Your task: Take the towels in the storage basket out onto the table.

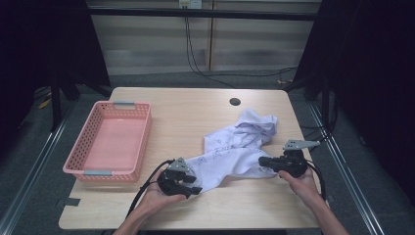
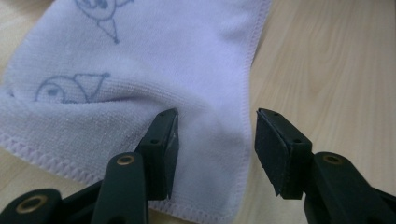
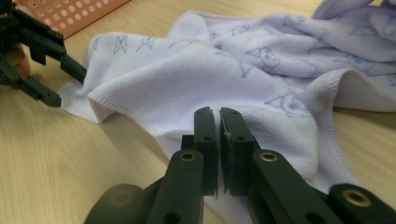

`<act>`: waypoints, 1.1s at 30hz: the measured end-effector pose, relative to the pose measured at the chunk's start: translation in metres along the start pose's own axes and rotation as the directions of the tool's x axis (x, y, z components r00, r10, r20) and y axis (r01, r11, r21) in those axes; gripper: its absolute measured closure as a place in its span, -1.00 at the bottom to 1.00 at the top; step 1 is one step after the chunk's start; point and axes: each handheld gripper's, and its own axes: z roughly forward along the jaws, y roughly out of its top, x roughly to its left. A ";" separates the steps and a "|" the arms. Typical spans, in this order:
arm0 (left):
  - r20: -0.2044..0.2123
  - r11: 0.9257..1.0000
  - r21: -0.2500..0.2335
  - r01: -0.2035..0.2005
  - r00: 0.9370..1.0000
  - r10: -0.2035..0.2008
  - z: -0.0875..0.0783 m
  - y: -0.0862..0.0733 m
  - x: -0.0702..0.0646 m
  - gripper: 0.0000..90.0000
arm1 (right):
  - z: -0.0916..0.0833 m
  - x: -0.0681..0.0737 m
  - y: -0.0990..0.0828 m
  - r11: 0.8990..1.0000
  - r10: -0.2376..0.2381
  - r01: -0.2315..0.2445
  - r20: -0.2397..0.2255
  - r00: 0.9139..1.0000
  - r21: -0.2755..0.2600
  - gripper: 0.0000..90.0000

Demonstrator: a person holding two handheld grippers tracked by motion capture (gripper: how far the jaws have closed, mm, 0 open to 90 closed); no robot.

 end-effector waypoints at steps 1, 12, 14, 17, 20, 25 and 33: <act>-0.001 1.000 -0.005 -0.005 1.000 0.005 0.000 -0.001 -0.001 0.11 | -0.001 -0.001 0.001 1.000 0.000 0.000 0.002 1.000 -0.002 0.90; -0.033 0.999 0.024 -0.048 0.998 0.049 -0.006 -0.007 -0.010 0.94 | -0.017 -0.021 0.002 0.997 0.065 -0.062 0.043 0.997 -0.056 0.90; 0.000 1.000 0.007 0.009 1.000 -0.009 -0.007 -0.006 -0.002 0.96 | -0.017 -0.021 0.002 0.997 0.067 -0.065 0.041 0.997 -0.051 0.90; 0.028 0.991 -0.091 0.094 0.995 -0.092 -0.021 0.000 0.011 0.96 | -0.018 -0.021 0.008 0.997 0.060 -0.058 0.032 0.998 -0.056 0.91; 0.027 0.976 -0.178 0.127 0.992 -0.125 -0.038 0.009 0.021 0.96 | -0.021 -0.022 0.014 0.995 0.060 -0.057 0.031 0.998 -0.076 0.91; -0.018 0.946 -0.299 0.124 0.991 -0.136 -0.073 0.044 0.039 0.96 | -0.036 -0.026 0.050 0.990 0.042 -0.035 0.049 0.998 -0.138 0.91; -0.050 0.893 -0.440 0.095 0.990 -0.130 -0.121 0.090 0.048 0.96 | -0.063 -0.017 0.104 0.973 0.005 0.019 0.105 0.994 -0.230 0.92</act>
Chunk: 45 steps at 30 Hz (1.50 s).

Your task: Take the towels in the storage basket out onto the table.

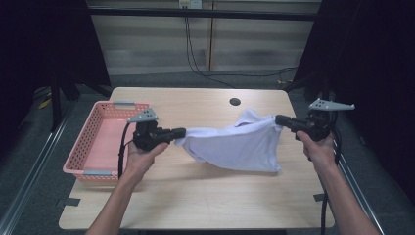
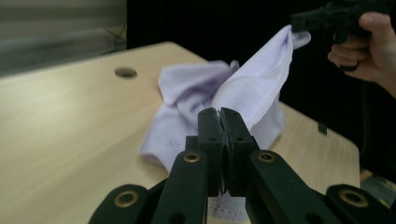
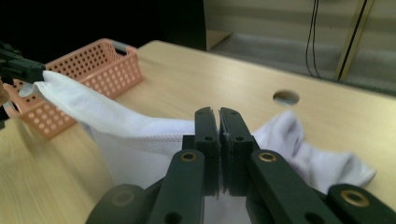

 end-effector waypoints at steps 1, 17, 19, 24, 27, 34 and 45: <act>0.003 1.000 -0.018 0.005 1.000 -0.005 -0.002 0.005 0.000 0.96 | -0.004 0.001 0.011 1.000 -0.007 0.007 0.008 1.000 -0.026 0.92; 0.002 0.978 -0.143 -0.155 0.988 0.157 -0.046 0.088 -0.054 0.96 | -0.079 0.032 0.091 0.967 -0.102 0.101 0.011 0.995 -0.233 0.93; 0.039 0.987 -0.094 -0.133 0.990 0.137 -0.043 0.063 -0.057 0.96 | -0.077 0.034 0.070 0.978 -0.095 0.093 -0.001 0.995 -0.184 0.93; 0.120 0.997 0.056 -0.050 0.992 0.043 -0.037 -0.043 -0.067 0.95 | -0.077 0.044 -0.036 0.999 -0.027 0.024 -0.073 0.997 -0.031 0.93; 0.147 0.994 0.104 -0.042 0.989 0.027 -0.038 -0.072 -0.074 0.95 | -0.078 0.051 -0.072 1.000 0.006 -0.004 -0.091 0.996 0.025 0.93; 0.198 0.969 0.247 0.030 0.977 -0.081 -0.051 -0.143 -0.095 0.78 | -0.094 0.087 -0.156 0.986 0.054 -0.034 -0.121 0.991 0.166 0.53; 0.062 0.957 0.282 0.061 0.995 -0.081 -0.004 -0.124 -0.038 0.37 | -0.056 0.058 -0.153 0.978 0.045 -0.033 -0.053 0.998 0.208 0.24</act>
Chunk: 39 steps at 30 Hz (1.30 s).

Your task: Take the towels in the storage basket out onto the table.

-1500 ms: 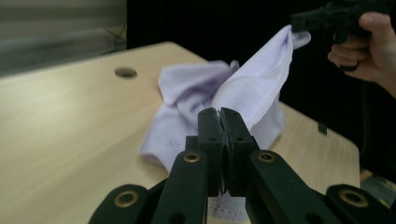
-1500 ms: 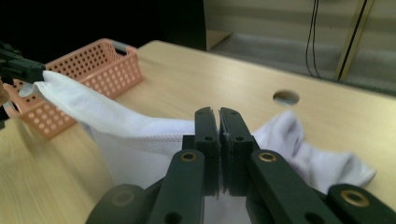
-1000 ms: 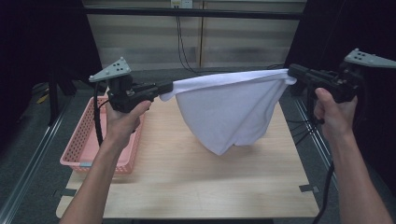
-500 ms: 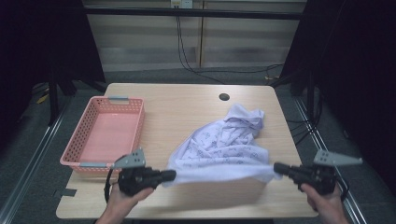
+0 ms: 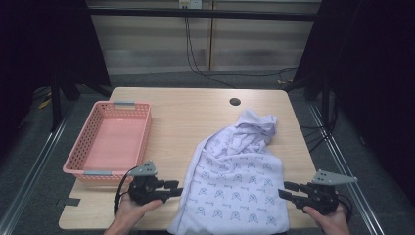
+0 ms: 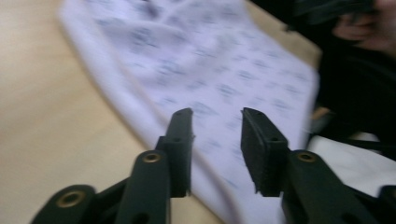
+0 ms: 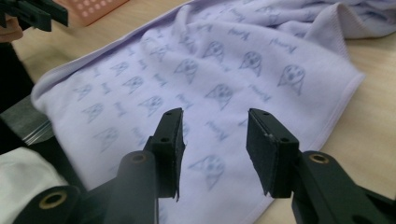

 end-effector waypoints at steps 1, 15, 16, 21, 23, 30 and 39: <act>-0.027 1.000 -0.008 -0.005 1.000 0.005 0.009 0.006 0.007 0.34 | 0.005 -0.004 0.004 1.000 -0.006 0.006 0.011 1.000 0.003 0.24; -0.143 0.997 0.068 -0.037 0.989 0.046 0.086 0.047 0.038 0.06 | 0.066 -0.068 0.032 0.998 -0.011 0.000 0.171 0.985 0.069 0.14; -0.151 0.997 0.070 -0.036 0.987 0.046 0.090 0.047 0.038 0.04 | 0.069 -0.069 0.033 0.997 -0.011 -0.003 0.178 0.984 0.079 0.14; -0.230 0.995 0.096 -0.015 0.972 0.037 0.092 0.044 0.046 0.73 | 0.075 -0.072 0.029 0.994 -0.021 -0.001 0.197 0.980 0.111 0.26; -0.230 0.995 0.101 -0.016 0.972 0.039 0.089 0.043 0.047 0.84 | 0.075 -0.072 0.028 0.994 -0.017 -0.005 0.197 0.980 0.112 0.34; -0.198 0.999 0.016 0.039 0.980 -0.035 0.061 0.039 0.056 0.98 | 0.063 -0.065 0.028 0.997 0.001 -0.011 0.124 0.992 0.082 1.00; -0.147 0.998 0.014 0.066 0.987 -0.064 0.013 0.007 0.036 0.98 | 0.039 -0.039 0.014 0.996 -0.043 0.035 0.091 0.995 0.085 0.74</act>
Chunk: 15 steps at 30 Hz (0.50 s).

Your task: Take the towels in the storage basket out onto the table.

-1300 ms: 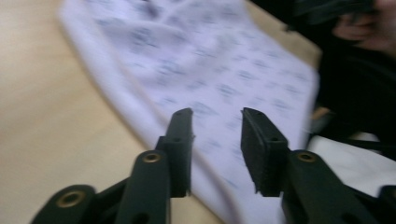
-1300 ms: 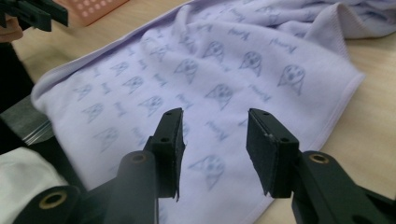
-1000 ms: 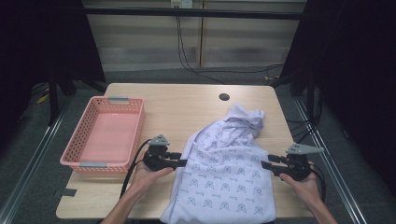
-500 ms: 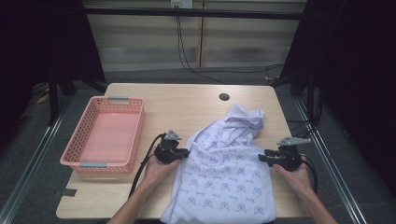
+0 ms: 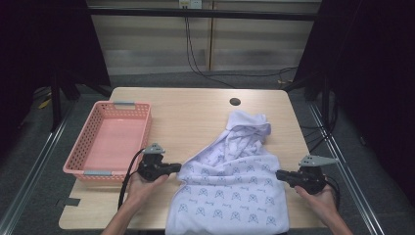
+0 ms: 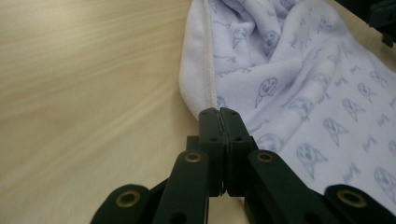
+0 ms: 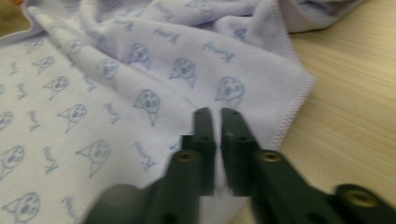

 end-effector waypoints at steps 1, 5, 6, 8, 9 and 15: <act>0.000 1.000 0.000 0.000 1.000 0.000 0.000 0.000 0.000 0.98 | 0.000 0.000 0.000 1.000 0.000 0.000 0.000 1.000 0.000 0.74; 0.000 0.999 0.042 -0.028 1.000 0.028 -0.015 -0.020 -0.020 0.98 | 0.011 -0.008 0.007 1.000 0.019 -0.019 0.023 1.000 0.007 0.37; 0.010 0.998 0.043 -0.035 0.999 0.035 -0.017 -0.024 -0.026 0.98 | 0.015 -0.009 0.008 1.000 0.021 -0.021 0.031 0.999 0.013 0.30; 0.015 0.999 0.034 -0.033 0.999 0.032 -0.020 -0.027 -0.032 0.97 | 0.025 -0.012 0.011 0.999 0.018 -0.019 0.043 0.999 0.031 0.19; 0.022 0.999 0.027 -0.033 0.999 0.032 -0.021 -0.028 -0.032 0.97 | 0.030 -0.014 0.013 0.999 0.014 -0.016 0.053 0.999 0.039 0.18; 0.025 1.000 0.013 0.009 1.000 -0.009 -0.021 -0.031 -0.028 0.96 | 0.053 -0.020 0.018 0.996 0.030 -0.032 0.023 0.999 0.087 0.77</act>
